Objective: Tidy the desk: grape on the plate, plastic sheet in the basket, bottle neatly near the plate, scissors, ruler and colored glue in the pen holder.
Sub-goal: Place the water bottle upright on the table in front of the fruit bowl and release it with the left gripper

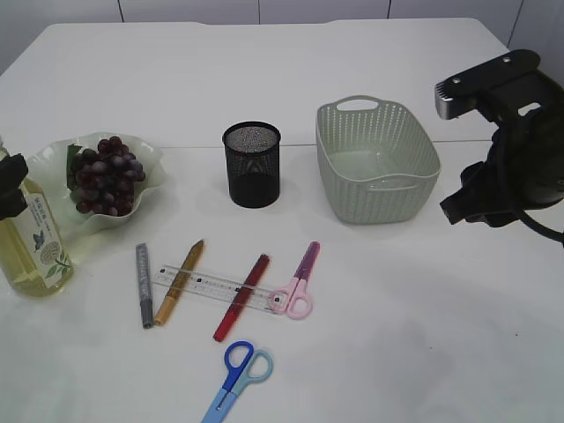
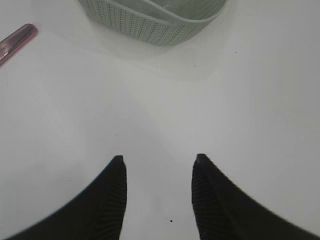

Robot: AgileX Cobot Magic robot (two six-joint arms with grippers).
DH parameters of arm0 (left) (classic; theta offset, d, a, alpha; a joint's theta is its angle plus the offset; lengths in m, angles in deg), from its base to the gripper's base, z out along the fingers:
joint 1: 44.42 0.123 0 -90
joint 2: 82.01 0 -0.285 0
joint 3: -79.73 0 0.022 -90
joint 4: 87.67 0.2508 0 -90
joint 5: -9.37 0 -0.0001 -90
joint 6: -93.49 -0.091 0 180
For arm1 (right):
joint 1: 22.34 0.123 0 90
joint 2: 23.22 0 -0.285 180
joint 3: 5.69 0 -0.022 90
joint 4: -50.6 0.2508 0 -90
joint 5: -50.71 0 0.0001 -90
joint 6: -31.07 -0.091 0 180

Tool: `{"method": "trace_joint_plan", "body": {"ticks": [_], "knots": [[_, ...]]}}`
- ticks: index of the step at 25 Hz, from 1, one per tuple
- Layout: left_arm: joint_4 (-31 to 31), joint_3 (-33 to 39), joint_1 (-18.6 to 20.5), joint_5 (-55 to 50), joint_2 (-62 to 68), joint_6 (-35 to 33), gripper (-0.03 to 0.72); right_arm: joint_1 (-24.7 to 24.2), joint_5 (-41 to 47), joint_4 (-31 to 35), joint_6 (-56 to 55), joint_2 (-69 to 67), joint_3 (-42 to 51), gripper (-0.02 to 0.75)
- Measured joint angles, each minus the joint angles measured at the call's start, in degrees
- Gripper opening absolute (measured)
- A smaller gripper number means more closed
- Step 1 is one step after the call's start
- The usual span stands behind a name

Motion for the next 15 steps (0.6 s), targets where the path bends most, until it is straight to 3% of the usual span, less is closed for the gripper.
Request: {"method": "trace_joint_plan", "body": {"ticks": [7, 15], "knots": [[1.04, 0.0, 0.0, 0.09, 0.0, -0.04, 0.359, 0.0, -0.1, -0.04, 0.0, 0.0, 0.0, 0.318], [3.51, 0.0, 0.0, 0.48, 0.0, -0.04, 0.443, 0.0, -0.1, -0.04, 0.0, 0.0, 0.0, 0.318]]}}
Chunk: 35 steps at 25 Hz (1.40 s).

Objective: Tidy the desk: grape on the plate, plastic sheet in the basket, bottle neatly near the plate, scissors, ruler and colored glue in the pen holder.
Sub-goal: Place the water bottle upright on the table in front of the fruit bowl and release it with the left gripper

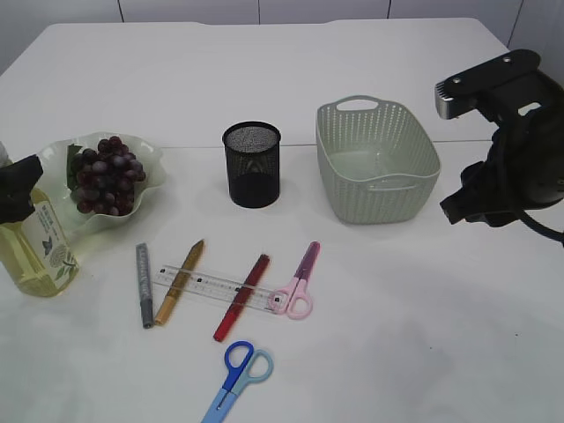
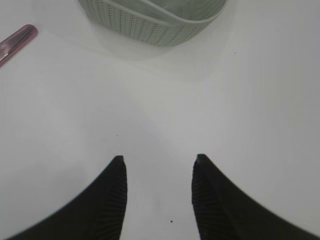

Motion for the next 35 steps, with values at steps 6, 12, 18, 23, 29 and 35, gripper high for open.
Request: {"method": "trace_joint_plan", "body": {"ticks": [6, 12, 18, 23, 29, 35], "knots": [[0.29, 0.0, 0.0, 0.15, 0.0, 0.0, 0.456, 0.0, 0.0, 0.0, 0.0, 0.0, 0.0, 0.318], [0.35, 0.0, 0.0, 0.15, 0.0, 0.0, 0.458, 0.0, 0.0, 0.0, 0.0, 0.0, 0.0, 0.318], [0.35, 0.0, 0.0, 0.15, -2.6, -1.4, 0.459, 0.0, 0.0, 0.0, 0.0, 0.0, 0.0, 0.318], [0.35, 0.0, 0.0, 0.27, -4.2, -1.54, 0.459, 0.0, 0.0, 0.0, 0.0, 0.0, 0.0, 0.318], [0.35, 0.0, 0.0, -6.55, -6.19, -1.54, 0.458, 0.0, 0.45, 0.0, 0.0, 0.0, 0.0, 0.318], [-0.75, 0.0, 0.0, -15.94, -10.99, -1.56, 0.458, 0.0, 2.56, 0.0, -0.34, 0.0, 0.0, 0.318]]}}
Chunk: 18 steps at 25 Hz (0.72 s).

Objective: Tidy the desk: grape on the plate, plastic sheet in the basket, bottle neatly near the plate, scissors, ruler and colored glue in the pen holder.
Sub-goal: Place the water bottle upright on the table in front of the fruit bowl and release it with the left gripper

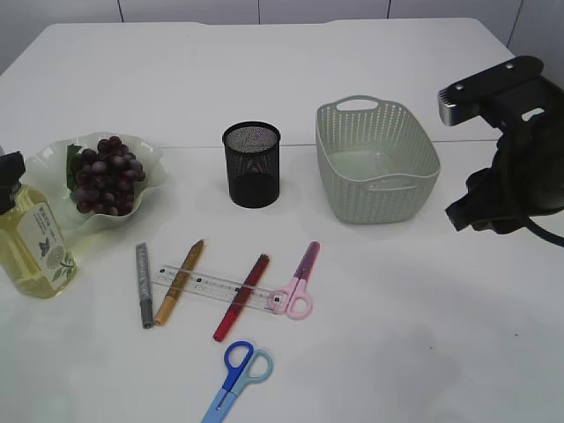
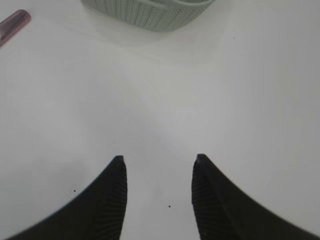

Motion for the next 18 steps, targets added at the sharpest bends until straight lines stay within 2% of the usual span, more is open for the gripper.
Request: {"method": "trace_joint_plan", "body": {"ticks": [7, 18], "knots": [[-2.55, 0.0, 0.0, -6.92, -9.21, 0.11, 0.458, 0.0, 3.03, 0.0, -0.47, 0.0, 0.0, 0.318], [-4.25, 0.0, 0.0, -7.9, -12.82, 1.67, 0.457, 0.0, 3.89, 0.0, -0.56, 0.0, 0.0, 0.317]]}}
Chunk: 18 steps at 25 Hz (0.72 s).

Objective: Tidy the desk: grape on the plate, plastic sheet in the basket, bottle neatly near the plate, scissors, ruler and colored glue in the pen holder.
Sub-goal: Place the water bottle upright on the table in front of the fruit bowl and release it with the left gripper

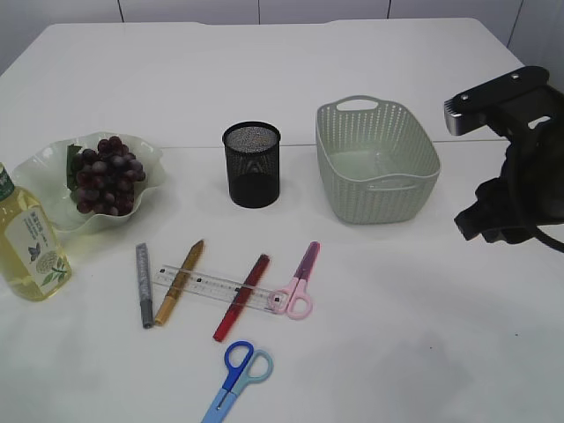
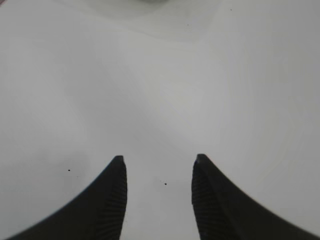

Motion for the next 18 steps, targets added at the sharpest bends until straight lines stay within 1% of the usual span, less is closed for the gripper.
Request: {"method": "trace_joint_plan", "body": {"ticks": [4, 7, 10, 13, 18], "knots": [[0.0, 0.0, 0.0, -1.29, -3.72, 1.85, 0.457, 0.0, 0.33, 0.0, 0.0, 0.0, 0.0, 0.317], [0.0, 0.0, 0.0, -5.61, -6.96, 3.66, 0.457, 0.0, 1.51, 0.0, 0.0, 0.0, 0.0, 0.317], [-0.12, 0.0, 0.0, -12.75, -10.44, 5.7, 0.457, 0.0, 3.94, 0.0, 0.0, 0.0, 0.0, 0.317], [-0.12, 0.1, 0.0, -22.29, -14.09, 7.83, 0.457, 0.0, 6.59, 0.23, 0.0, 0.0, 0.0, 0.317], [-0.58, -0.43, 0.0, -38.71, -20.74, 10.71, 0.457, 0.0, 9.26, 2.9, 0.0, 0.0, 0.0, 0.317]]}}
